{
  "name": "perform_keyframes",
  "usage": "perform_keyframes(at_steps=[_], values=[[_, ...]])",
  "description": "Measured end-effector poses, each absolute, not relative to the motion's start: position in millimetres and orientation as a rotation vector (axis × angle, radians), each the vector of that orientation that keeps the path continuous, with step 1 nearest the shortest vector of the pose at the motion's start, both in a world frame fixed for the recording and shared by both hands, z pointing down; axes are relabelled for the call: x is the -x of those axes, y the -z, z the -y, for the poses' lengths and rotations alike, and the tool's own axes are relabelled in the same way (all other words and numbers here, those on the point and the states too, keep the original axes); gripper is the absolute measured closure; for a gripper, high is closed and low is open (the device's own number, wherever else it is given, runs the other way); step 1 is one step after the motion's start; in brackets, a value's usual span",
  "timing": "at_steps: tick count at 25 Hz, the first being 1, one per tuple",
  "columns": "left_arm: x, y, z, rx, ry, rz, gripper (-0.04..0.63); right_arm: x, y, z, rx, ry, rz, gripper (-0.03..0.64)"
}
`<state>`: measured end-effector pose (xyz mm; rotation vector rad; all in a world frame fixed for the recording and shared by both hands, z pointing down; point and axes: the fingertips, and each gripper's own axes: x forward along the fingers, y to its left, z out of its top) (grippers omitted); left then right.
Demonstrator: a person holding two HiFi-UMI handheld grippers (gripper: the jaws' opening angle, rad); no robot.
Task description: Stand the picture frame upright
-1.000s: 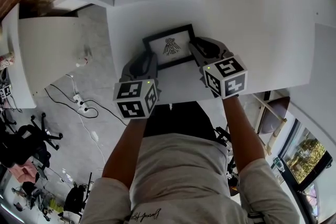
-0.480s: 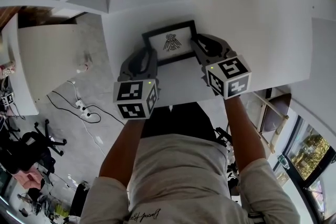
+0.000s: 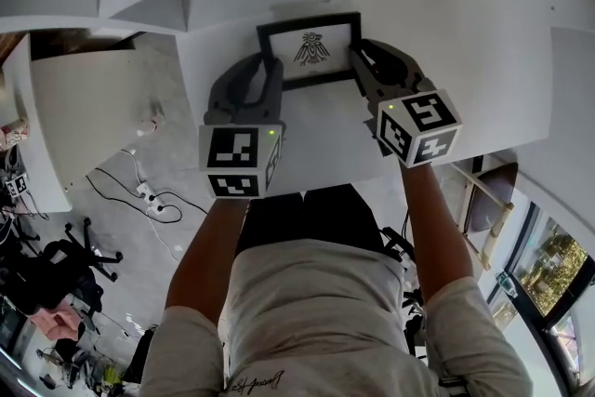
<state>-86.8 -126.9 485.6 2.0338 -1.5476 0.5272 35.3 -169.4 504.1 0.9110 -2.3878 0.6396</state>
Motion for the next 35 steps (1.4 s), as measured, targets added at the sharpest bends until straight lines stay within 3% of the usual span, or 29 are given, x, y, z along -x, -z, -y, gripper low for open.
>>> perform_keyframes(at_steps=[26,35], values=[[101,-480,169,-2.089,-0.532,1.616,0.505,-26,-497,204,-0.972,-0.582,2.434,0.525],[106,-495,176,-2.048,-0.578,1.630,0.526,-25,-501,213,-0.987,-0.537,2.397,0.552]])
